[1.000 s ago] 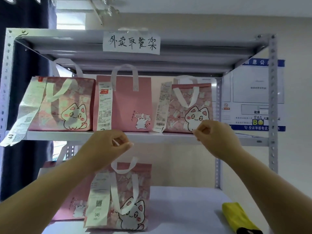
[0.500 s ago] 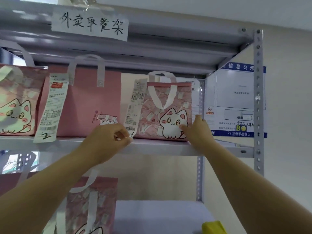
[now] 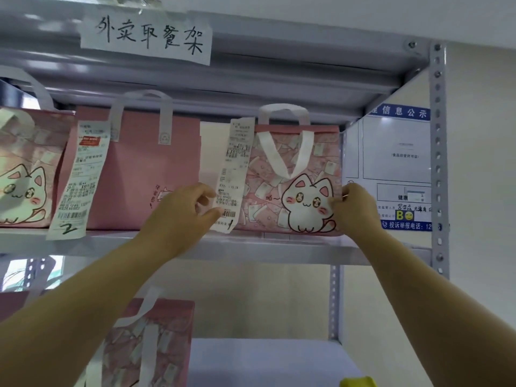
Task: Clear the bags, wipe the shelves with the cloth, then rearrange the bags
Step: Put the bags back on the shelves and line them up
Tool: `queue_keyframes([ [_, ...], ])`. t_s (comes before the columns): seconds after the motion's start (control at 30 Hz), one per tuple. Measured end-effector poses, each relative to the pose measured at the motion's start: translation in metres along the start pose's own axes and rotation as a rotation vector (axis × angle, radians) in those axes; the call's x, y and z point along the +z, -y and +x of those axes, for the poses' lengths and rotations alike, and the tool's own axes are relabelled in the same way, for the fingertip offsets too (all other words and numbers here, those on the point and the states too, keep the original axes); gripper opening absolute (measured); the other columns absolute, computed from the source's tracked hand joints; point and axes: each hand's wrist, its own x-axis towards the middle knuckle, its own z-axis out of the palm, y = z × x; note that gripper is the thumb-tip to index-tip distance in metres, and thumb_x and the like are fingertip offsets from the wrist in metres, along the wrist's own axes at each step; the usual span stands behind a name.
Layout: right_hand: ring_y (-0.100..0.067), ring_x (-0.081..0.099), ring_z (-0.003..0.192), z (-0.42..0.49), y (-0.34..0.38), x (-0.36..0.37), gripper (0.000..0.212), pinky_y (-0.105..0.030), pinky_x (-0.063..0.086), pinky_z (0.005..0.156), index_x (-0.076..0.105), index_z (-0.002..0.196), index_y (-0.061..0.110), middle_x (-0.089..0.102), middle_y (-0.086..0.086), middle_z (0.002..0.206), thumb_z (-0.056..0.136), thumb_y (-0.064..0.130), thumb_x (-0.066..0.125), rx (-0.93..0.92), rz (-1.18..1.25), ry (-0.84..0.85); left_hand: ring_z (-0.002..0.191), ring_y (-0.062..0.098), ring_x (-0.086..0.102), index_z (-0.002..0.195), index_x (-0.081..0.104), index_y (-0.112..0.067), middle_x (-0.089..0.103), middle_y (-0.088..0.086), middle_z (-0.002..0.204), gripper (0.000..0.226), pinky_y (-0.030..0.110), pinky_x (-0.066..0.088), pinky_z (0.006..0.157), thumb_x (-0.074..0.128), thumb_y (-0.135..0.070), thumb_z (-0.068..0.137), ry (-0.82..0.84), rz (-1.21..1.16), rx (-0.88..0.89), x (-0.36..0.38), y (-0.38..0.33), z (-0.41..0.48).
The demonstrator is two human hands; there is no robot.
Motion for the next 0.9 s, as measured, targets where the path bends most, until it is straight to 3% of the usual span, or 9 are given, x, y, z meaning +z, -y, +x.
queue_keyframes([
  [0.13,-0.012,0.053,0.059,-0.024,0.001,-0.027,0.012,-0.019,0.033,0.043,0.057,0.091,0.007,0.056,0.003,0.07,0.092,0.016,0.049,-0.046,0.012,-0.101,0.116,0.015,0.049,0.133,0.044,-0.022,0.049,-0.002,0.132,0.053,0.04,0.042,0.098,0.058,-0.04,0.086,0.014,-0.112,-0.055,-0.004,-0.009,0.001],
  [0.2,-0.013,0.056,0.059,-0.039,0.005,-0.043,0.015,-0.019,0.034,0.043,0.06,0.091,0.006,0.061,-0.001,0.072,0.091,0.017,0.05,-0.063,0.046,-0.15,0.124,0.017,0.045,0.138,0.038,-0.026,0.047,-0.004,0.138,0.055,0.048,0.042,0.1,0.055,-0.042,0.088,0.021,-0.179,-0.057,-0.011,-0.018,-0.001],
  [0.27,-0.012,0.058,0.065,-0.056,0.011,-0.059,0.015,-0.02,0.038,0.047,0.061,0.094,0.008,0.065,-0.003,0.08,0.091,0.019,0.052,-0.079,0.087,-0.188,0.121,0.017,0.049,0.137,0.037,-0.03,0.05,-0.008,0.135,0.052,0.05,0.044,0.097,0.053,-0.042,0.088,0.023,-0.273,-0.047,-0.019,-0.029,-0.006],
  [0.33,-0.014,0.061,0.072,-0.077,0.017,-0.074,0.011,-0.025,0.047,0.053,0.059,0.095,0.011,0.066,-0.002,0.086,0.091,0.019,0.053,-0.097,0.137,-0.214,0.107,0.01,0.059,0.123,0.047,-0.038,0.06,-0.019,0.116,0.034,0.048,0.05,0.088,0.054,-0.038,0.09,0.01,-0.393,-0.012,-0.027,-0.04,-0.014],
  [0.37,-0.016,0.063,0.075,-0.088,0.02,-0.08,0.01,-0.029,0.052,0.057,0.059,0.096,0.013,0.066,0.0,0.088,0.091,0.02,0.054,-0.102,0.17,-0.224,0.097,0.004,0.063,0.11,0.052,-0.044,0.063,-0.025,0.104,0.021,0.043,0.054,0.081,0.054,-0.034,0.091,0.004,-0.442,0.011,-0.032,-0.046,-0.02],
  [0.43,-0.017,0.065,0.077,-0.112,0.025,-0.092,0.008,-0.033,0.055,0.061,0.059,0.095,0.015,0.067,0.003,0.088,0.09,0.02,0.056,-0.112,0.224,-0.244,0.083,-0.003,0.065,0.098,0.054,-0.046,0.064,-0.028,0.093,0.018,0.032,0.056,0.07,0.054,-0.029,0.092,0.0,-0.485,0.065,-0.042,-0.056,-0.034],
  [0.57,-0.015,0.066,0.081,-0.157,0.028,-0.113,0.011,-0.033,0.056,0.064,0.06,0.09,0.019,0.068,0.007,0.087,0.082,0.012,0.061,-0.102,0.327,-0.262,0.085,-0.002,0.066,0.101,0.056,-0.042,0.066,-0.022,0.098,0.02,0.026,0.055,0.067,0.058,-0.027,0.089,0.032,-0.523,0.086,-0.057,-0.066,-0.075],
  [0.73,-0.008,0.069,0.071,-0.213,0.017,-0.126,0.016,-0.02,0.051,0.05,0.062,0.085,0.022,0.071,0.007,0.082,0.074,0.01,0.063,-0.03,0.435,-0.169,0.088,0.005,0.067,0.109,0.056,-0.035,0.067,-0.016,0.101,0.024,0.031,0.057,0.069,0.062,-0.028,0.087,0.105,-0.638,-0.021,-0.065,-0.068,-0.138],
  [0.9,-0.015,0.067,0.073,-0.267,-0.009,-0.118,0.013,-0.025,0.048,0.052,0.058,0.08,0.02,0.068,0.004,0.081,0.079,0.008,0.057,0.066,0.379,-0.071,0.091,0.011,0.067,0.114,0.056,-0.029,0.067,-0.011,0.105,0.032,0.036,0.059,0.073,0.063,-0.021,0.084,0.193,-0.658,-0.188,-0.058,-0.053,-0.207],
])
